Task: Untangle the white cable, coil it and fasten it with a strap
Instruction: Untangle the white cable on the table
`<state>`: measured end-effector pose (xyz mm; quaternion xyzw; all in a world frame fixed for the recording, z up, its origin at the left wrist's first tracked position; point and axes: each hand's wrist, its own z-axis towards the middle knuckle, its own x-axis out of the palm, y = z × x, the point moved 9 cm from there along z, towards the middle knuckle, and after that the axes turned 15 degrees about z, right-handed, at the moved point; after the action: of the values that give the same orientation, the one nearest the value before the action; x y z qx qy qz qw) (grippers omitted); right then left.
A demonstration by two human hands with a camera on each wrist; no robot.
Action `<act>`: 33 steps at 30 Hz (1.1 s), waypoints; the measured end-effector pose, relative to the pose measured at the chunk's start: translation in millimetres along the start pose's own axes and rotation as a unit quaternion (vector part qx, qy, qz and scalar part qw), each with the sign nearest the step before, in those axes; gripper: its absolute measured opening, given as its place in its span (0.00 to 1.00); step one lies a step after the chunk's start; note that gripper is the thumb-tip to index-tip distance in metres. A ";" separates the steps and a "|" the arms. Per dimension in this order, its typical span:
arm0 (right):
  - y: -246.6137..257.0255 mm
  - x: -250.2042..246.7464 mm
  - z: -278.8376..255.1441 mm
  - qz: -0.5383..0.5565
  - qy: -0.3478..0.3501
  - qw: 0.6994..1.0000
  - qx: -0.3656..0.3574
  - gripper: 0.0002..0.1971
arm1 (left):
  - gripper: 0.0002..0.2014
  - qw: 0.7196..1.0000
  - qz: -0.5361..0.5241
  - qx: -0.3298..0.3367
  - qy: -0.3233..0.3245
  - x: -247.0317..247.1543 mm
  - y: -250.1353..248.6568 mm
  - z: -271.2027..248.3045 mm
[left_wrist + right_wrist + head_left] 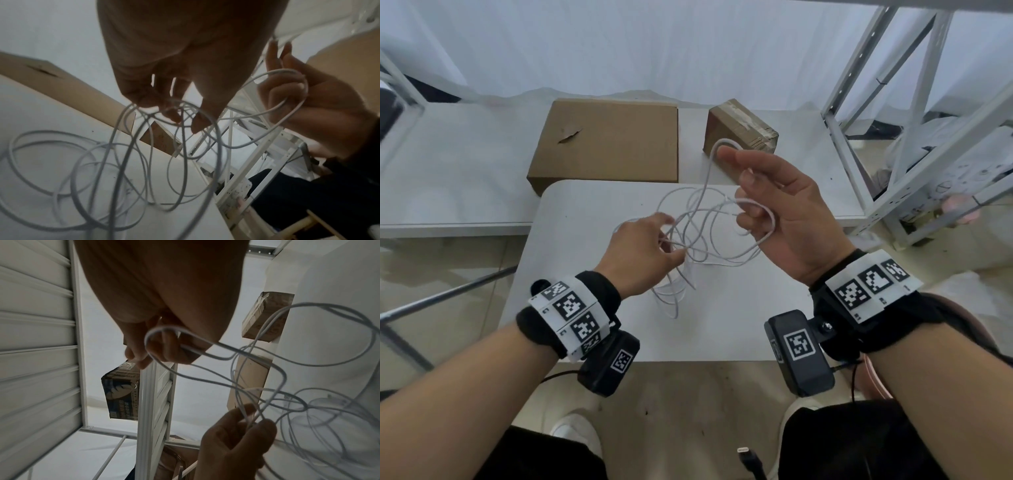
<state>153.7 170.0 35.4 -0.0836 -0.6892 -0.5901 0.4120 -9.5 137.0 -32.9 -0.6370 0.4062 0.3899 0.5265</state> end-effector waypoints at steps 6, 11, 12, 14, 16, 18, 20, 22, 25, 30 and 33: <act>3.9 -32.8 4.6 -0.004 -0.142 0.990 -0.006 0.11 | 0.04 0.981 -0.163 0.022 -0.098 -27.0 -4.0 0.7; 7.9 -79.6 -13.3 -0.099 -0.355 0.929 -0.009 0.12 | 0.15 0.939 -0.306 -0.007 -0.158 -44.5 4.3 2.5; 6.3 -84.2 -15.7 -0.119 -0.372 0.920 0.005 0.13 | 0.16 0.933 -0.324 -0.015 -0.156 -43.8 7.3 4.0; 0.5 -88.2 -17.5 -0.158 -0.382 0.909 0.049 0.15 | 0.18 0.919 -0.366 -0.020 -0.146 -42.7 10.7 5.0; -10.8 -87.0 -16.3 -0.168 -0.360 0.912 0.104 0.19 | 0.19 0.896 -0.421 -0.023 -0.141 -42.4 12.7 5.5; -24.9 -81.4 -14.9 -0.149 -0.318 0.923 0.155 0.30 | 0.19 0.863 -0.489 -0.032 -0.121 -41.4 13.2 6.6; -35.5 -75.7 -12.5 -0.119 -0.280 0.936 0.180 0.36 | 0.19 0.821 -0.564 -0.037 -0.078 -38.4 9.7 7.6; -41.9 -69.0 -9.2 -0.085 -0.245 0.947 0.187 0.33 | 0.21 0.777 -0.628 -0.036 -0.033 -36.3 4.3 7.2; -49.9 -58.2 -7.4 -0.071 -0.200 0.955 0.206 0.28 | 0.22 0.716 -0.697 -0.037 0.014 -33.2 -1.8 6.7; -58.1 -33.4 -4.3 -0.040 -0.073 0.970 0.230 0.50 | 0.20 0.675 -0.735 -0.051 0.020 -31.9 -2.8 7.7; -59.7 -15.2 -6.4 -0.027 -0.005 0.967 0.254 0.54 | 0.19 0.643 -0.762 -0.080 0.000 -30.5 3.6 8.9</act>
<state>130.6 152.7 -19.4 0.0396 -0.8204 -0.4066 0.4001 -24.7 148.6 -7.2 -0.7610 -0.2554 -0.1185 0.5845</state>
